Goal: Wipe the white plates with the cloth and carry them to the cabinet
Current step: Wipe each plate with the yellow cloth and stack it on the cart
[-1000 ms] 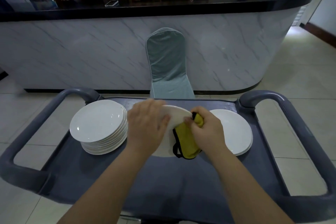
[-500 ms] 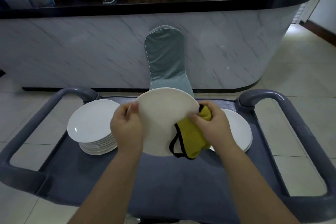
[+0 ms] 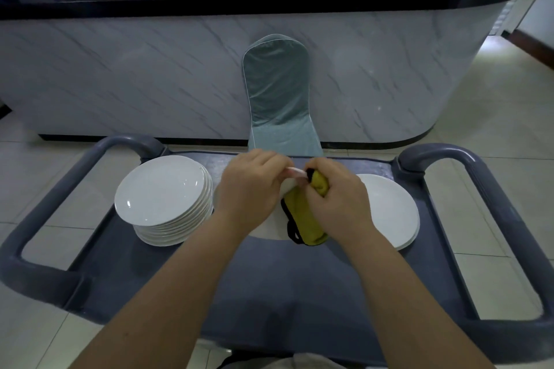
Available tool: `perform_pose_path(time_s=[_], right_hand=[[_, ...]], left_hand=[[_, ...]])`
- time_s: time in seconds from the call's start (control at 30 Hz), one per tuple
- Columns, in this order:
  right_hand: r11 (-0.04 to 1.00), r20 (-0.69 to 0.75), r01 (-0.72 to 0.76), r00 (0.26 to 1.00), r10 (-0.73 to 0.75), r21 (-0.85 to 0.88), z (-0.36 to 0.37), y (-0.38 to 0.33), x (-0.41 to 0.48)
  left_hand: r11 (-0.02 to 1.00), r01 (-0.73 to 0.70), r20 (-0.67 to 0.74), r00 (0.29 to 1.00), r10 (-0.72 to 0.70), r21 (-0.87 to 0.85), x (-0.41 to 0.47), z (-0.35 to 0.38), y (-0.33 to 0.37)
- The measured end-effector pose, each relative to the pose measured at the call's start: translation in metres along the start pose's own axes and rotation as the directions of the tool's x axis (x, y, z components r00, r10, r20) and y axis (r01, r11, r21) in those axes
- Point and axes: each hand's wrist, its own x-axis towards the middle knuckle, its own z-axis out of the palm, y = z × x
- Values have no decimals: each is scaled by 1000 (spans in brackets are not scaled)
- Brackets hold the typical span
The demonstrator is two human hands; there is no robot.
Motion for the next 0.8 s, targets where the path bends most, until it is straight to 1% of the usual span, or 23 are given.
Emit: perform_pose_path(time_s=[0.03,0.07,0.1,0.13,0.17,0.2,0.23,0.27,0.3,0.33,0.37,0.4,0.47,0.5,0.53,0.57,0.6,0.63,0.67,0.7,0.73,0.8], right_hand=[[999,4,-14,1000,14,47,-3,-1,4],[993,14,-51,999,49,108,-5,-1,7],[977,32,-114,993,110,180,-6,1,9],[945,63,-199,980,190,260,-7,4,9],[894,110,-294,956,273,338,-6,8,7],[833,168,-386,923,347,397,-3,12,3],[777,219,-465,886,410,424,3,18,-4],[742,246,-522,853,461,420,9,24,-11],[730,247,-556,831,498,398,15,29,-16],[739,227,-566,824,518,365,20,33,-20],[763,200,-558,829,522,325,23,37,-22],[795,170,-536,844,509,284,25,40,-23],[872,99,-448,894,437,195,24,43,-24],[923,42,-363,932,361,126,23,43,-25],[967,-21,-252,967,253,39,21,43,-26],[991,-68,-128,990,125,-47,20,43,-27],[993,-94,-14,996,3,-114,19,42,-27],[982,-98,90,989,-107,-166,19,41,-27],[962,-87,183,975,-204,-204,20,40,-28],[937,-75,262,955,-286,-229,21,39,-28],[915,-66,322,936,-347,-243,23,38,-30],[884,-47,401,905,-423,-240,25,37,-35]], left_hand=[[1000,29,-25,999,-29,-4,3,-4,-1],[994,112,-31,993,-112,-20,4,-7,-3],[969,241,-26,970,-243,-60,3,-9,-7],[914,385,-15,921,-390,-129,0,-10,-14],[834,509,-12,852,-523,-215,-7,-10,-22],[741,605,-29,768,-639,-292,-16,-9,-28],[643,681,-61,668,-741,-351,-27,-7,-31],[531,738,-79,552,-830,-416,-38,-2,-31],[407,773,-67,432,-899,-487,-50,6,-29],[281,786,-21,324,-946,-551,-62,14,-24],[191,788,39,262,-964,-586,-73,22,-19],[153,798,95,254,-962,-583,-82,27,-15],[149,832,199,295,-934,-535,-88,29,-11],[86,838,268,268,-925,-539,-88,27,-13],[-49,821,360,195,-912,-569,-87,24,-16],[-274,765,504,76,-860,-583,-84,20,-18],[-522,644,669,-21,-743,-560,-80,15,-20],[-703,506,792,-62,-608,-500,-76,10,-19],[-793,399,856,-37,-515,-460,-71,5,-16],[-819,346,873,-3,-488,-457,-65,1,-12],[-823,310,867,3,-499,-475,-60,-1,-9],[-812,275,839,-36,-543,-514,-53,-4,-6]])
